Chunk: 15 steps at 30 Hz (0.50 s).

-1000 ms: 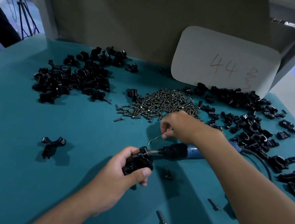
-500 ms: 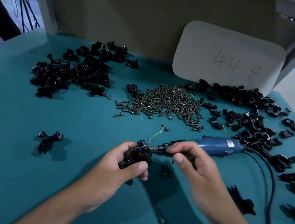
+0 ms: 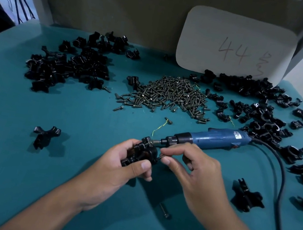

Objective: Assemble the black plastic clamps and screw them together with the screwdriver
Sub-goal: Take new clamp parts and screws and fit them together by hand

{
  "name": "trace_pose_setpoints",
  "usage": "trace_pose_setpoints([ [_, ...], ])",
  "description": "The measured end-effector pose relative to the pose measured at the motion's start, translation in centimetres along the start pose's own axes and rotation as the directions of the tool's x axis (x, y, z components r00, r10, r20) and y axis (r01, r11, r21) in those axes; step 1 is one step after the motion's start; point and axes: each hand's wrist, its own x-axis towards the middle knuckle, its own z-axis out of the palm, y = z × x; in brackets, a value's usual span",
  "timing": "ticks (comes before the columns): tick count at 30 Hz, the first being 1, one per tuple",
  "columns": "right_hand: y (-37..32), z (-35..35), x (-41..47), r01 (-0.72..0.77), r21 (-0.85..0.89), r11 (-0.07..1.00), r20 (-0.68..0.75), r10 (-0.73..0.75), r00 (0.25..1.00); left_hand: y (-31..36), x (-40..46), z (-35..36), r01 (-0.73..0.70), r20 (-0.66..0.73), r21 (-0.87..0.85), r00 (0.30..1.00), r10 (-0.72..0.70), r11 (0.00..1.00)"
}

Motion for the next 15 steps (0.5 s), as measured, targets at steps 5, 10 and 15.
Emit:
trace_pose_setpoints([
  [5, 0.2, 0.2, -0.2, 0.022, -0.058, 0.998, -0.012, -0.023, 1.000, 0.1, 0.0, 0.0, 0.009, -0.005, 0.017, 1.000, -0.009, 1.000],
  [10, 0.5, -0.5, -0.1, 0.035, -0.115, 0.993, 0.052, -0.029, 0.998, 0.0, 0.0, 0.1, 0.027, -0.008, 0.061, 1.000, -0.027, 0.998],
  [15, 0.8, -1.2, 0.1, 0.108, -0.178, 0.978, 0.141, -0.084, 0.986, 0.2, -0.1, 0.2, 0.037, 0.014, 0.035, 0.999, -0.038, 0.999],
])
